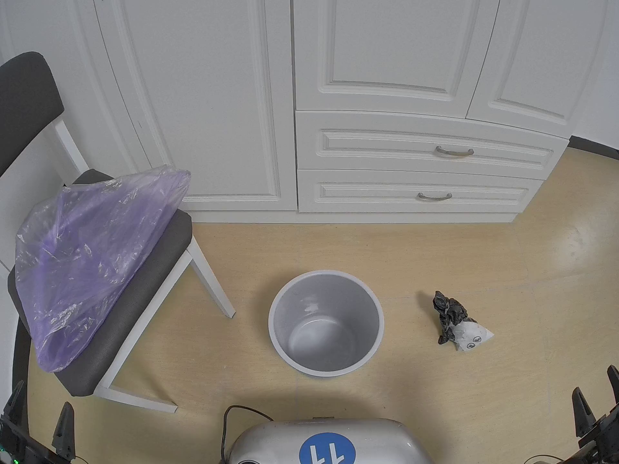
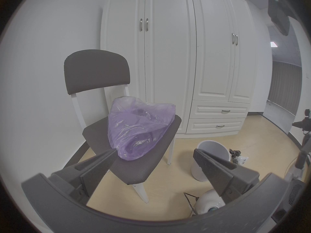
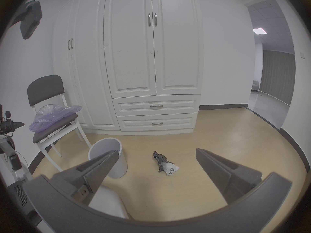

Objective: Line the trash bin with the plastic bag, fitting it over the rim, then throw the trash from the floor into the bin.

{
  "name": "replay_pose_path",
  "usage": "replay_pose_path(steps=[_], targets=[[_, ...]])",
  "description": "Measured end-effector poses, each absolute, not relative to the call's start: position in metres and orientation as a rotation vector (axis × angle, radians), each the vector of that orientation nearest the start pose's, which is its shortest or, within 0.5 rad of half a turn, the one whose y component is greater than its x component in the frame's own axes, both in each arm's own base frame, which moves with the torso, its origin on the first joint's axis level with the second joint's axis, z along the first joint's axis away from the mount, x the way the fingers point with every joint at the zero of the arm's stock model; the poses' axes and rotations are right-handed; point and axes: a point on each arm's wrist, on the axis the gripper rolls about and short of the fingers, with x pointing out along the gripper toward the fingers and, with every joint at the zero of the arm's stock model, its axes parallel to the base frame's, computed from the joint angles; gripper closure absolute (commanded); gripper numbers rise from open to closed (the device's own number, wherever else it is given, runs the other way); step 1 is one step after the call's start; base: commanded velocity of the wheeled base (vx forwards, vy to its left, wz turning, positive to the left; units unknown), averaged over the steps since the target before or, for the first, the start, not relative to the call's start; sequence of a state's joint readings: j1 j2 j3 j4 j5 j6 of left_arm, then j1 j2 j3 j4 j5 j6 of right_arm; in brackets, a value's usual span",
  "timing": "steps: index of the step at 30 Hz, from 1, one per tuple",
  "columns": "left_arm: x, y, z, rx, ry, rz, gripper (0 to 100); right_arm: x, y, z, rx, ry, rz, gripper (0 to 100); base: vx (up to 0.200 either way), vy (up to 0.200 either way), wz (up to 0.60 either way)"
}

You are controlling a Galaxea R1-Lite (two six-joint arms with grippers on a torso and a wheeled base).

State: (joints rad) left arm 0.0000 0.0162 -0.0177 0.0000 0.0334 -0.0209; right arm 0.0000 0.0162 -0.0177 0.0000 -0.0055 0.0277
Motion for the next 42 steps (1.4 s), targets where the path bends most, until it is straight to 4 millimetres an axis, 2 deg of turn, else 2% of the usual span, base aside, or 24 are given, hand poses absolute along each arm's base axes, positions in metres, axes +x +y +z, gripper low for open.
replay_pose_path(steps=[33, 42], targets=[[-0.0229, 0.001, 0.0809, -0.048, -0.004, 0.043, 0, -0.0229, -0.0002, 0.0811, 0.033, -0.005, -0.009, 0, 0.0, 0.0, 0.0], [-0.0229, -0.0002, 0.0808, 0.039, -0.003, -0.009, 0, -0.0229, 0.0006, 0.0809, -0.039, -0.004, 0.018, 0, 0.0, 0.0, 0.0]])
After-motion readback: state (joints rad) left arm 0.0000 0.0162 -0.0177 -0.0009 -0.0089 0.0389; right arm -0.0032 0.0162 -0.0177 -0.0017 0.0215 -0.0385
